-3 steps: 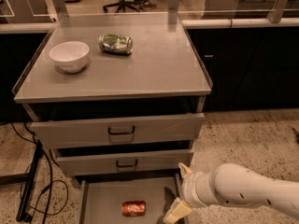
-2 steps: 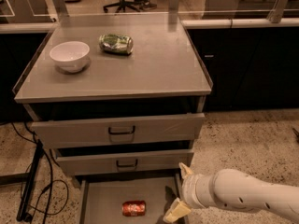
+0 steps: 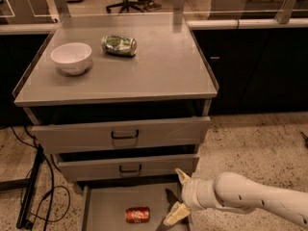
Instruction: Pick coke can from bottom drawer and place on counter
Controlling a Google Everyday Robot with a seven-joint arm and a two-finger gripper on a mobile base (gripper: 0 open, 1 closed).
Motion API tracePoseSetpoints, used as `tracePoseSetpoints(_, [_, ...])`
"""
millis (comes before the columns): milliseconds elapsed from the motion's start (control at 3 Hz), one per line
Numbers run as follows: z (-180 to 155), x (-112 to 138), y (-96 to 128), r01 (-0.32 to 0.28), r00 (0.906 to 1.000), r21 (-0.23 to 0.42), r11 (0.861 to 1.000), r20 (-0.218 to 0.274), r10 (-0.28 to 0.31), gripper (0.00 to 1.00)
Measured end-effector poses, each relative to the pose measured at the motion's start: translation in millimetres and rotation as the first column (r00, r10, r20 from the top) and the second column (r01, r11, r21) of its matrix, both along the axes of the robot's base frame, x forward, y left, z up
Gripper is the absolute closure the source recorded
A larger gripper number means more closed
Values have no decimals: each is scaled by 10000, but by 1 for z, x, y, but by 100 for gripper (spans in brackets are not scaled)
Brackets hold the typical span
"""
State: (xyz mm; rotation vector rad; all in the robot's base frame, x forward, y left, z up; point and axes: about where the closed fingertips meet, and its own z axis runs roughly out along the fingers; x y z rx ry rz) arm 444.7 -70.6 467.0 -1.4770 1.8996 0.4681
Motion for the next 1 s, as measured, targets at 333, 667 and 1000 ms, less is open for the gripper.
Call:
tracePoseSetpoints(333, [-31,24,7,-321,9977,1016,9943,-565,380,0])
tracePoseSetpoints(667, [-31,24,7,-321,9977,1016,9943,-565,380,0])
tracePoseSetpoints(1000, [-48,18,19,-587,9954,1052,9927,-698,663,0])
